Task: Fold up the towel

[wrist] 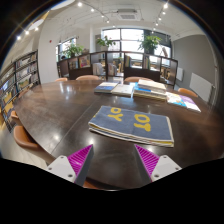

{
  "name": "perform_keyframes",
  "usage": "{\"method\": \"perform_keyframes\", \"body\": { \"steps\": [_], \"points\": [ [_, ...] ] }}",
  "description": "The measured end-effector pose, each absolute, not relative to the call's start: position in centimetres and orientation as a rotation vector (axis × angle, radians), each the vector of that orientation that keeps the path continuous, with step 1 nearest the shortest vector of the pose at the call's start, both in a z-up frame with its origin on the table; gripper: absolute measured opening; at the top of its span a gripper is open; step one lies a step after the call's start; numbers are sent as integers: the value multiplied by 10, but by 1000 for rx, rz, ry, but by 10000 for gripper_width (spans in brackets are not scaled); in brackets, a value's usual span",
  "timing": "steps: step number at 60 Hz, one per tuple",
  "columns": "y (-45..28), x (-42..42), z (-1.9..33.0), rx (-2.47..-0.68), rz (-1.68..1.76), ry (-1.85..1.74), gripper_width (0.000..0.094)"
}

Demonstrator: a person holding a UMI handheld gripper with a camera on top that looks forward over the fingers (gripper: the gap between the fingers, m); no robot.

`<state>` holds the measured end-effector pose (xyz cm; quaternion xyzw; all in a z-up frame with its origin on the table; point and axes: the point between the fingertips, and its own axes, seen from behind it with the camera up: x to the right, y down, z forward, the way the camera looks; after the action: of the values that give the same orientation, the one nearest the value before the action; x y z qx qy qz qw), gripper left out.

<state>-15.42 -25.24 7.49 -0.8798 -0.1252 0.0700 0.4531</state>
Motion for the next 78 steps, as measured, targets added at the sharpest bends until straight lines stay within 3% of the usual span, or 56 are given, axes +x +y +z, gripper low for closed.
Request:
{"method": "perform_keyframes", "body": {
  "steps": [10, 26, 34, 39, 45, 60, 65, 78],
  "points": [
    [-181, -224, 65, -2154, 155, -277, 806],
    [-65, -283, 20, -2183, 68, -213, 685],
    [-42, -282, -6, -2211, 1, -188, 538],
    [-41, -265, -6, -2200, -68, -133, 265],
    [-40, -258, -5, -2172, -81, -104, 113],
    [-42, -256, -6, -2242, -65, -148, 45],
    [-43, -252, 8, -2266, -14, -143, 44],
    [-38, -170, 128, -2113, -39, -151, 41]
  ]
}}
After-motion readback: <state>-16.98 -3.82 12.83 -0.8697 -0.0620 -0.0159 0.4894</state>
